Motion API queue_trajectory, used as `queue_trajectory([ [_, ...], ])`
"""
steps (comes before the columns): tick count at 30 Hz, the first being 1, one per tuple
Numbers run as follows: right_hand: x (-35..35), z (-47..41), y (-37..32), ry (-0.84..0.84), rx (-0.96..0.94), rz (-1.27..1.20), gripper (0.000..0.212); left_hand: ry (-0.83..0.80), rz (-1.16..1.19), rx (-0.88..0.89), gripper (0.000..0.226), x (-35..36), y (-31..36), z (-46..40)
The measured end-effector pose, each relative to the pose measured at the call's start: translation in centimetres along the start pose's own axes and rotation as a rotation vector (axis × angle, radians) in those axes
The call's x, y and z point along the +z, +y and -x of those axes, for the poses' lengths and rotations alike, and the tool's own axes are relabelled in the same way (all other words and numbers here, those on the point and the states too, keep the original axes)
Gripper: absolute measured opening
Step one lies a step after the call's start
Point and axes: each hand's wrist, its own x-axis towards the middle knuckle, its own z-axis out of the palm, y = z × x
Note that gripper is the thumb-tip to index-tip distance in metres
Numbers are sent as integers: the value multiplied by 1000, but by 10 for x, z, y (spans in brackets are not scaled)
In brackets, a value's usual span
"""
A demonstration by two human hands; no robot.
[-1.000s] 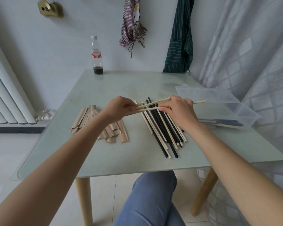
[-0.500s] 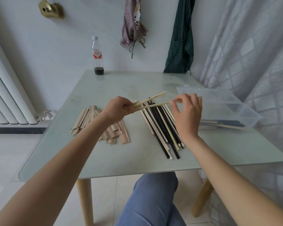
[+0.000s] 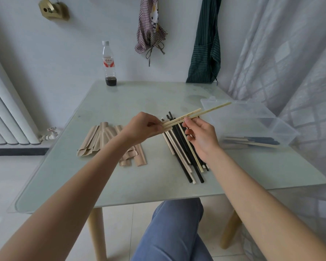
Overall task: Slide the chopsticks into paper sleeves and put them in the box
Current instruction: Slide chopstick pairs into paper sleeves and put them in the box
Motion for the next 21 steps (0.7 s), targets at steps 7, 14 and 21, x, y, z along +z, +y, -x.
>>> queue_trajectory([
  [7,-18,1,-3,21,9,-139,8,-3,15,18,14,5,9,-1],
  [14,-23,4,-3,0,-14,-56,8,-14,-32,31,16,11,21,-6],
  [21,-28,5,-3,25,19,-28,6,3,-82,50,18,20,36,-9],
])
